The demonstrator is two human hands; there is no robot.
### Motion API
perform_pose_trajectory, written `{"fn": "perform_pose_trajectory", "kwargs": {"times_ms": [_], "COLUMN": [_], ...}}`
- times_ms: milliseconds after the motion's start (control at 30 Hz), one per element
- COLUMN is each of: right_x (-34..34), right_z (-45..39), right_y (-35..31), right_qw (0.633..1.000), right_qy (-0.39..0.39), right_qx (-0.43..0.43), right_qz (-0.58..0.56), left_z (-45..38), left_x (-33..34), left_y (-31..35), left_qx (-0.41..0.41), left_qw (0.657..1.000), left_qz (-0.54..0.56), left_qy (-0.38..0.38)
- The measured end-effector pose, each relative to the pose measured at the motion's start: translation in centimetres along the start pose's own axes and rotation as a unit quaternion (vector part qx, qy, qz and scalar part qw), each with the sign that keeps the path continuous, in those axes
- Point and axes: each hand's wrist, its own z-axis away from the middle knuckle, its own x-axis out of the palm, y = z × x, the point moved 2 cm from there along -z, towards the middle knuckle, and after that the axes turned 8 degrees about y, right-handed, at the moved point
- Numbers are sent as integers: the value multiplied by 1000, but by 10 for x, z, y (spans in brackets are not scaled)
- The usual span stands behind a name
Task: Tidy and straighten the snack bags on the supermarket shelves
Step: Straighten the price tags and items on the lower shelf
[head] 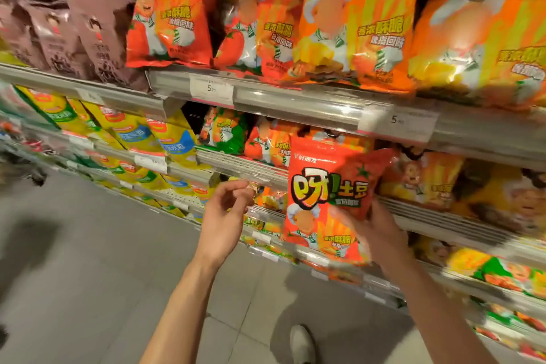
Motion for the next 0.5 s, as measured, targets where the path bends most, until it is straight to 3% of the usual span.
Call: {"fn": "perform_pose_trajectory", "kwargs": {"times_ms": [167,400,500], "right_x": [29,69,90], "right_z": [-8,1,8], "right_y": [-6,-13,-23], "right_qw": [1000,995,990], "right_qy": [12,91,134], "right_qx": [6,24,10], "right_qz": [27,41,45], "left_z": [-44,-113,-154], "left_x": [-11,-28,-39], "left_y": [-4,-12,-16], "left_qx": [11,66,135], "left_qw": [1000,994,979], "left_qz": [-21,-84,-144], "left_qy": [-6,-31,-48]}}
